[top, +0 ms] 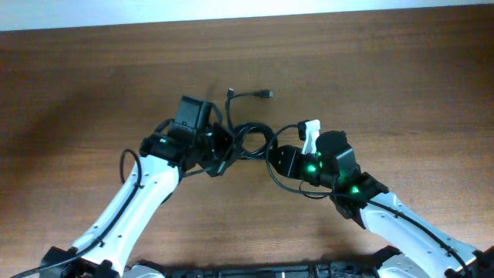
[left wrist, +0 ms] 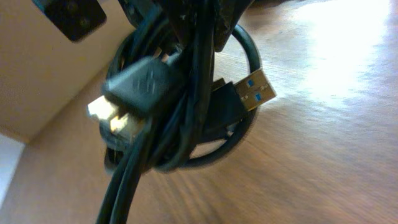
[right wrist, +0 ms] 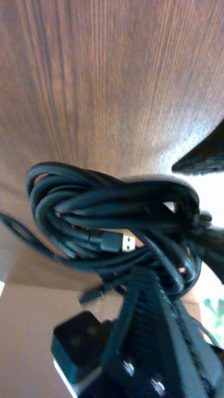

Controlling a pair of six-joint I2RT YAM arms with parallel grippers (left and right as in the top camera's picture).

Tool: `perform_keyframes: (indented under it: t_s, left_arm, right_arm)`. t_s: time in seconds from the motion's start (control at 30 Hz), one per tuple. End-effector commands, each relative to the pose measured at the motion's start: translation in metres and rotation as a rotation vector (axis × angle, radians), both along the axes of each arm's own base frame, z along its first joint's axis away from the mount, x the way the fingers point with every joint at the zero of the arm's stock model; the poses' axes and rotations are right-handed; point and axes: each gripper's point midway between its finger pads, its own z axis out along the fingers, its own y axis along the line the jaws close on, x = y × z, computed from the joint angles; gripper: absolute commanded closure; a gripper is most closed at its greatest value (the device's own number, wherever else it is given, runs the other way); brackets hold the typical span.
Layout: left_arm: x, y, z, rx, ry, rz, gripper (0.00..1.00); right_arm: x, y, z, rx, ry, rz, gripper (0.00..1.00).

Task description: Untangle cables

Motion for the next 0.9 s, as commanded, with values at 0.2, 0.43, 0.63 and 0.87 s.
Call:
perform_keyframes:
  t_s: [0.2,0.43,0.63,0.87]
  left_arm:
    - [-0.036,-0.062,0.041,-0.211,-0.132,-0.347,1.00]
    - [-0.019,-0.040,0.053,-0.262,-0.275,-0.436,1.00]
    - [-0.010,-0.031,0.056,-0.269,-0.284,-0.403,1.00]
    - [0.012,-0.003,0.073,-0.243,-0.389,-0.354,1.00]
  right_arm:
    - [0.009,-0.008,-0.010,-0.058,-0.001,-0.060,0.96]
    - [-0.019,-0.082,-0.081,-0.353,0.294,-0.254,0.96]
    - [-0.029,-0.149,-0.101,-0.435,0.443,-0.384,0.96]
    - [-0.024,-0.190,-0.102,-0.415,0.484,-0.515,0.96]
